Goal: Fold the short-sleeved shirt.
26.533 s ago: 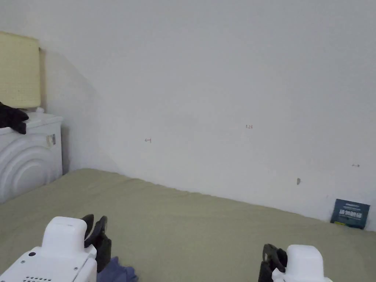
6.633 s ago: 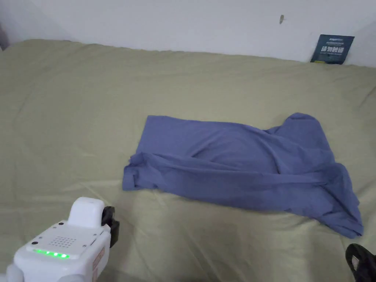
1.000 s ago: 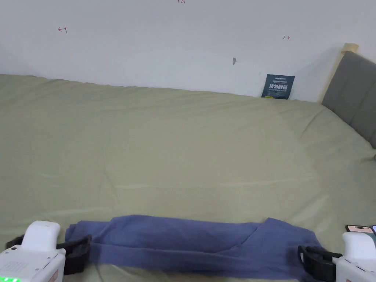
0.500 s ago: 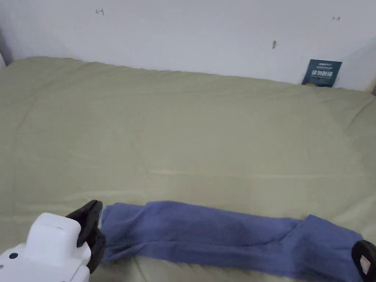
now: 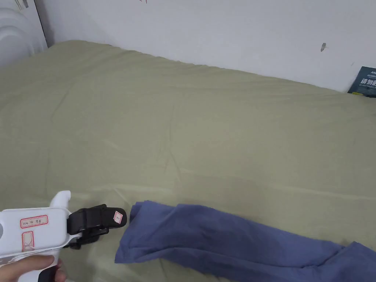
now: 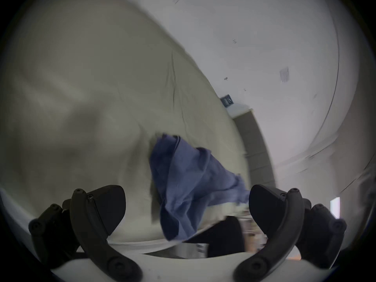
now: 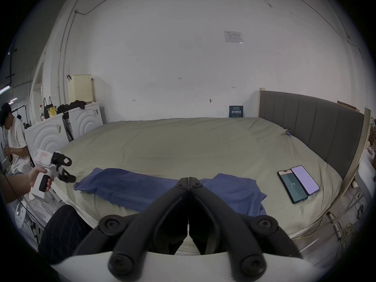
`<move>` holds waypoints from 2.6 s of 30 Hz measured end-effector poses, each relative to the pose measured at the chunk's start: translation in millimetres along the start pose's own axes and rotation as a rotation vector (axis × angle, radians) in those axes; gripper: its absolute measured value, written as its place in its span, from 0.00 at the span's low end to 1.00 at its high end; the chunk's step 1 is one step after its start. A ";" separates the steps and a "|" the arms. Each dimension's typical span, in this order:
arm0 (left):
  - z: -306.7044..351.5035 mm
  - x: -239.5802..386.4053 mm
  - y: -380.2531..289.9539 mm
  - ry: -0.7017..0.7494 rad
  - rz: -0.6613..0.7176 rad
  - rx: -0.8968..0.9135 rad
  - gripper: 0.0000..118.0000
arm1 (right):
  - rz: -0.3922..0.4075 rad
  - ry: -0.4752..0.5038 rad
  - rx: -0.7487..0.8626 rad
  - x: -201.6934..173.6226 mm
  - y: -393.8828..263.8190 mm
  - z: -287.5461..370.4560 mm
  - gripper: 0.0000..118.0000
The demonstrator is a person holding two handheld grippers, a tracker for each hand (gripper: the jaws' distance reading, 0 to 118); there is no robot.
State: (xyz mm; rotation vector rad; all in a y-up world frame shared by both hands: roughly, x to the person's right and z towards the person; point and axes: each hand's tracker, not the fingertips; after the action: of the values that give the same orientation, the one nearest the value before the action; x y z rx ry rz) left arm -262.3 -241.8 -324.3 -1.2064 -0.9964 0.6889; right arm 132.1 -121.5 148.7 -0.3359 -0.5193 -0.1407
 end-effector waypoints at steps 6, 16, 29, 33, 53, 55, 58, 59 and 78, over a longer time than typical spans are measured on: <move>-71.4 -26.5 8.6 -0.286 0.044 -0.075 1.00 | -0.015 -0.022 -0.028 -2.3 3.2 -6.4 0.00; -113.5 -17.9 11.1 0.014 0.007 -0.115 0.03 | -0.049 -0.018 -0.076 -4.2 -2.6 -14.0 0.00; -54.6 75.9 -20.9 0.841 -0.597 0.163 0.03 | -0.040 0.021 -0.040 -9.0 -6.9 -7.5 0.00; -46.5 123.8 -21.9 0.590 -0.500 0.116 0.04 | -0.047 0.047 -0.026 -9.5 -9.3 -2.9 0.00; -197.9 203.8 -77.5 0.296 -0.519 -0.025 0.97 | -0.064 0.021 0.079 10.0 -2.0 51.4 0.00; -163.7 218.6 -71.0 0.292 -0.539 0.063 0.97 | -0.073 0.028 0.081 10.7 -2.9 51.7 0.00; -130.6 209.0 -62.8 0.379 -0.579 0.168 0.93 | -0.082 0.033 0.072 10.2 -3.6 49.8 0.00; -125.4 202.1 -61.6 0.467 -0.608 0.179 0.83 | -0.081 0.035 0.071 9.1 -4.1 49.0 0.00; -287.6 206.4 -131.4 0.444 -0.781 -0.154 0.03 | -0.103 0.036 0.034 12.3 -7.0 43.7 0.00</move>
State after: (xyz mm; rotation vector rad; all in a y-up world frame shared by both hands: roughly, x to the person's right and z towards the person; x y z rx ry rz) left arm 76.2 -219.5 -158.4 -0.9284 -1.0402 -0.2642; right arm 120.9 -113.4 192.5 -0.2734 -0.5026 -0.2374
